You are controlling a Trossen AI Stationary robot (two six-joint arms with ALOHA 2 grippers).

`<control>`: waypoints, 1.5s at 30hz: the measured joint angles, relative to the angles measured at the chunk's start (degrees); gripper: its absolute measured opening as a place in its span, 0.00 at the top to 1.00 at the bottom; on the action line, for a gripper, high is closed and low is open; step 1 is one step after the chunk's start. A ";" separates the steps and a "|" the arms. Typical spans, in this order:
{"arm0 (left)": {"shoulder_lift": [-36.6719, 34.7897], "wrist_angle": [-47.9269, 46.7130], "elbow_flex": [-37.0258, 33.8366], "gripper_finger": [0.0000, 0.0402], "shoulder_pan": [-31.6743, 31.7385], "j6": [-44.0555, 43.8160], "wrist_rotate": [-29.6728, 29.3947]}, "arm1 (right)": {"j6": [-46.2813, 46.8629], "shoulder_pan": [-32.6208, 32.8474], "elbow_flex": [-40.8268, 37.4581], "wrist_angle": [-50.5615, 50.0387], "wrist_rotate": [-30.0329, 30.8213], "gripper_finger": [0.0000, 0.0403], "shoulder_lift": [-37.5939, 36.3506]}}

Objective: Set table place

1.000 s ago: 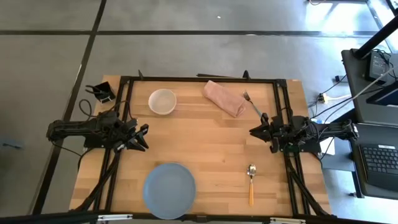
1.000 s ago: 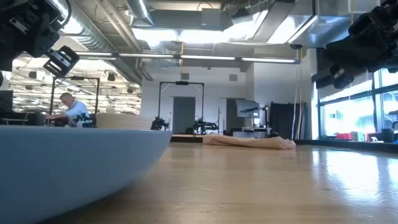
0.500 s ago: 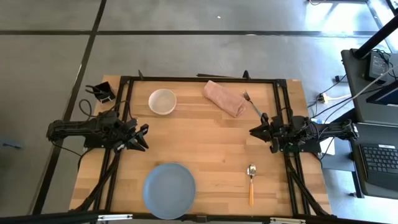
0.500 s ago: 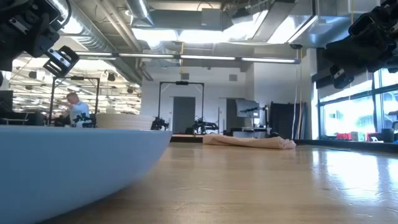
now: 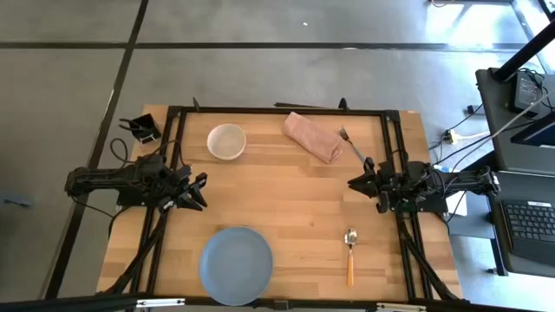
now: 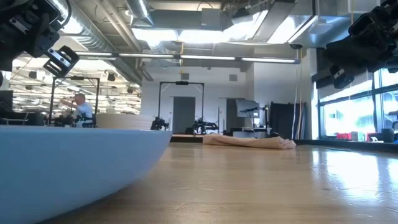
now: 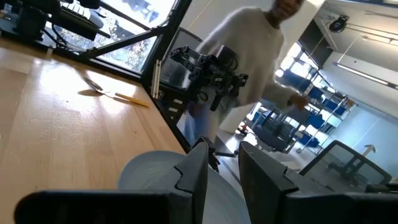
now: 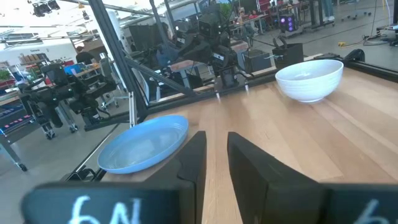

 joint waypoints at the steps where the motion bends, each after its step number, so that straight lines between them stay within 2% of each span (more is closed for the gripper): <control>1: -0.01 0.00 0.01 0.79 0.00 0.00 0.01 | 0.00 0.01 0.00 0.01 0.00 0.83 -0.01; 6: 0.01 0.00 0.02 0.79 -0.01 0.00 0.01 | -0.58 0.01 0.00 0.33 0.25 0.83 -0.01; 11: -0.01 0.00 0.01 0.79 -0.01 0.00 0.00 | -8.08 -0.04 0.02 9.07 5.94 0.83 -0.02; 17: 0.02 0.00 0.02 0.79 0.00 0.13 0.03 | -9.01 -0.04 0.01 10.74 6.03 0.83 -0.02; 20: 0.04 0.29 0.08 0.79 0.75 7.18 1.55 | -7.63 -0.04 0.00 13.10 6.05 0.83 -0.02; 22: 0.06 0.54 0.09 0.79 1.01 11.10 2.56 | -1.46 -0.04 0.00 17.64 6.18 0.83 -0.01; 24: 0.06 0.64 0.13 0.79 1.03 12.93 1.99 | 4.68 -0.09 0.00 26.26 8.26 0.83 -0.01; 27: 0.06 0.80 0.13 0.79 1.05 16.60 1.24 | 7.47 -0.22 0.00 38.93 12.95 0.83 0.05; 30: 0.06 0.96 0.20 0.79 1.03 24.27 -2.55 | 5.52 -0.22 0.00 51.38 16.73 0.83 -0.02; 32: 0.06 1.00 0.20 0.79 1.03 27.12 -5.35 | 3.21 -0.22 0.00 58.13 17.05 0.83 -0.02; 35: 0.06 1.09 0.20 0.79 1.04 31.01 -14.70 | -0.85 -0.22 0.00 65.05 14.95 0.83 -0.02; 38: 0.06 1.19 0.24 0.79 1.03 31.67 -21.38 | -5.31 -0.22 0.00 68.69 13.68 0.83 0.00; 41: 0.06 3.65 0.24 0.79 1.03 32.52 -24.81 | -8.65 -0.22 0.02 70.72 13.60 0.83 -0.02; 43: 0.06 8.27 0.24 0.79 1.03 31.69 -25.40 | -9.10 -0.22 0.82 70.50 12.99 0.83 0.06; 45: 0.06 16.85 0.26 0.79 1.03 28.07 -25.42 | -9.34 -0.22 2.39 70.82 10.36 0.83 0.70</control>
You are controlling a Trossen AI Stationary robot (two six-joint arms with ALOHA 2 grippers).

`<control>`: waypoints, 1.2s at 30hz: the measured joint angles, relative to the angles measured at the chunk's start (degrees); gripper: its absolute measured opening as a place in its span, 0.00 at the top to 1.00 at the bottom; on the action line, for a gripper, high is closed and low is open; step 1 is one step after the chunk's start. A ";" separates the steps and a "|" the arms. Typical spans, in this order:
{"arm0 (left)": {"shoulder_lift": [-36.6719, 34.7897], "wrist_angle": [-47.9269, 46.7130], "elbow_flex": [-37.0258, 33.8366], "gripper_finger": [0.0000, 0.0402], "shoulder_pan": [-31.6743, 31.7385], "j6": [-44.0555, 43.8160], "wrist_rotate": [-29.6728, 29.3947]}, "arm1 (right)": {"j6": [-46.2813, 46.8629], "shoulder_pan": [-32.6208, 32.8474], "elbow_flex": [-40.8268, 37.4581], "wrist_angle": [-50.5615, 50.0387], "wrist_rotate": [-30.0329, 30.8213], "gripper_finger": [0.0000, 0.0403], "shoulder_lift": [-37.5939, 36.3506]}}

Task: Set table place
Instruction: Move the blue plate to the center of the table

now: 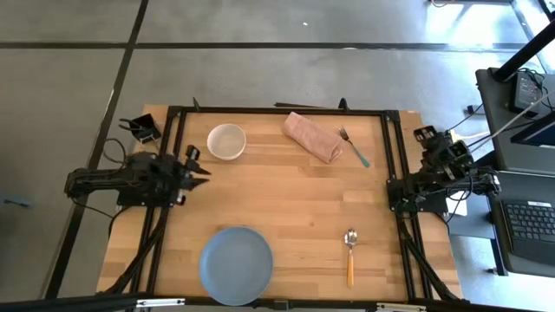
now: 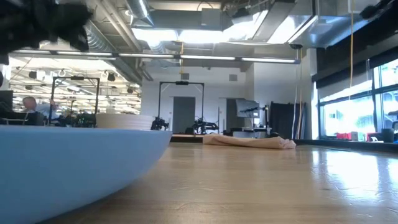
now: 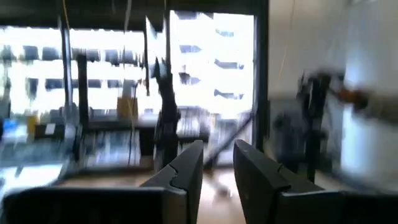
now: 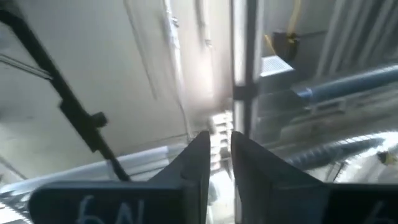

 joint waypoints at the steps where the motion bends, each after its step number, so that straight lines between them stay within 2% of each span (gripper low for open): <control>1: 0.00 4.63 0.09 0.79 0.00 -1.54 0.00 | -0.26 0.00 1.16 -0.10 -2.21 0.83 0.66; 3: -0.04 10.60 1.17 0.79 0.00 -2.38 0.73 | -1.87 0.00 4.29 -0.17 -8.45 0.83 2.89; 5: -0.02 9.71 3.95 0.79 0.00 -2.24 2.04 | -3.71 0.00 8.48 -0.12 -14.38 0.83 6.22; 8: 0.66 -0.54 11.44 0.79 0.00 -2.56 2.45 | -7.03 0.00 16.23 -0.60 -19.89 0.83 13.23; 12: 4.99 -20.14 25.48 0.79 0.00 -2.57 6.51 | -7.03 0.00 29.36 -8.16 -21.27 0.83 24.82; 14: 8.24 -24.14 32.75 0.79 0.00 -2.59 7.47 | -5.00 0.02 36.36 -17.93 -19.87 0.83 30.76; 19: 16.38 -32.25 49.89 0.79 0.00 -2.61 8.83 | 4.06 0.00 52.75 -51.46 -14.42 0.83 45.16; 22: 18.84 -33.23 56.49 0.79 0.00 -2.67 10.34 | 8.42 0.02 59.23 -68.54 -12.18 0.83 53.54; 24: 19.15 -33.43 59.66 0.79 0.00 -2.65 12.59 | 10.01 0.00 61.98 -75.09 -10.68 0.83 58.75; 28: 19.00 -32.82 64.66 0.79 0.00 -2.61 14.70 | 17.39 0.00 64.17 -72.55 -9.18 0.83 68.26; 30: 18.99 -31.90 66.64 0.79 0.00 -2.27 14.84 | 18.52 0.00 64.59 -69.38 -13.47 0.83 72.98; 34: 18.91 -31.41 68.67 0.79 0.00 -3.06 14.79 | 24.29 -0.60 66.94 -64.17 -26.92 0.83 80.87; 36: 18.93 -31.58 68.98 0.79 0.00 -4.90 14.74 | 26.37 -0.79 68.78 -63.90 -31.79 0.83 84.47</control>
